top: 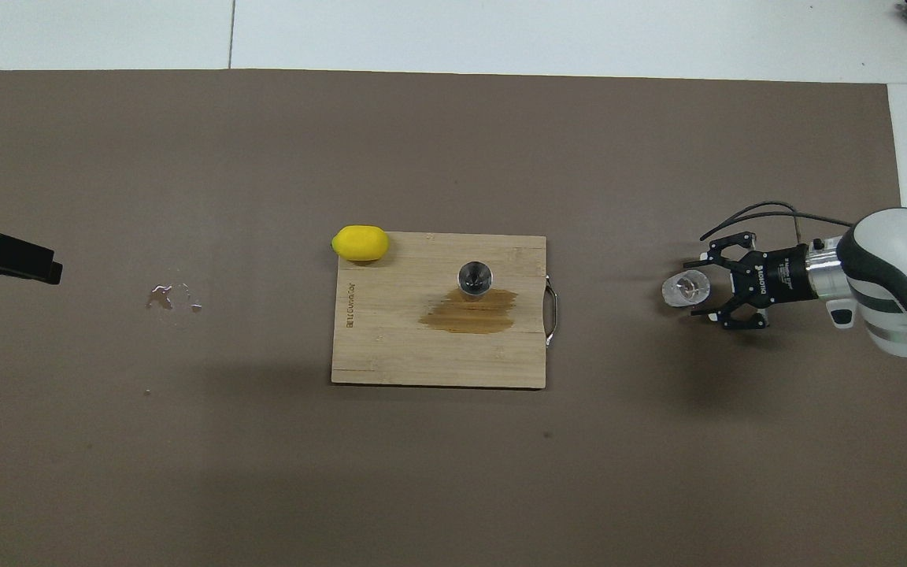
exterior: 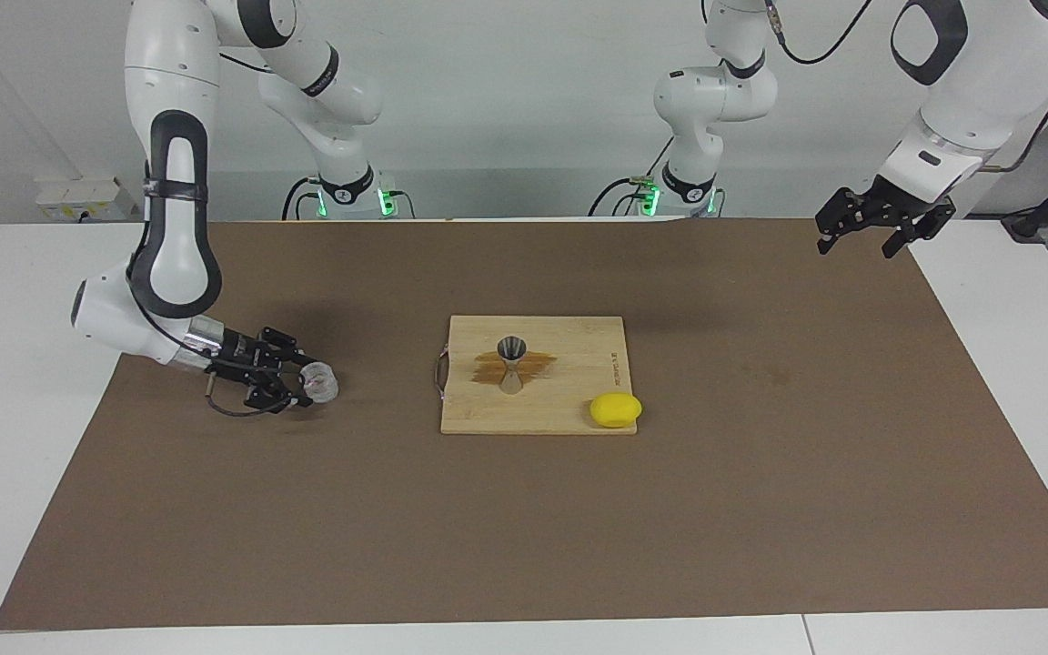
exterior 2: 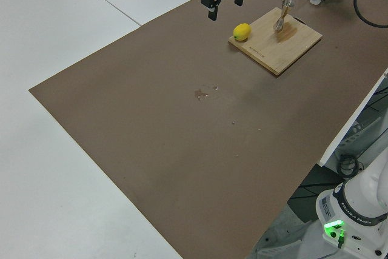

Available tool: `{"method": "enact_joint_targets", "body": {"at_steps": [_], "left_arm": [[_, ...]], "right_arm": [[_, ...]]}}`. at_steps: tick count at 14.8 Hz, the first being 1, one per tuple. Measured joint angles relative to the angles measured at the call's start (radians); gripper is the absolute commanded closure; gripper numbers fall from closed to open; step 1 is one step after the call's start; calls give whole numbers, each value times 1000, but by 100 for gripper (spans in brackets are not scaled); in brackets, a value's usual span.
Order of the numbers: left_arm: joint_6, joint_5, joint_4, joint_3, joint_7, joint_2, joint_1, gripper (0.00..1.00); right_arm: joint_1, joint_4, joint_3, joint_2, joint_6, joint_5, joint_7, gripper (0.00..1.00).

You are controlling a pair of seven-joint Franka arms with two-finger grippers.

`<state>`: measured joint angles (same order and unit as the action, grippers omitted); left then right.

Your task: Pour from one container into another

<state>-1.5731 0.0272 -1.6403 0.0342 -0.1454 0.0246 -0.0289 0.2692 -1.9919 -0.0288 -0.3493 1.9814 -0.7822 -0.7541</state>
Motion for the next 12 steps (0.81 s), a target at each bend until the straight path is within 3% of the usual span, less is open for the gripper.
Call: {"method": "enact_joint_targets", "body": {"at_steps": [6, 12], "left_arm": [[2, -2, 0, 1, 0, 2, 0, 0], [2, -2, 0, 1, 0, 2, 0, 0]], "right_arm": [[-51, 3, -9, 183, -20, 248, 9, 0], [-351, 11, -21, 321, -26, 645, 14, 0]]}}
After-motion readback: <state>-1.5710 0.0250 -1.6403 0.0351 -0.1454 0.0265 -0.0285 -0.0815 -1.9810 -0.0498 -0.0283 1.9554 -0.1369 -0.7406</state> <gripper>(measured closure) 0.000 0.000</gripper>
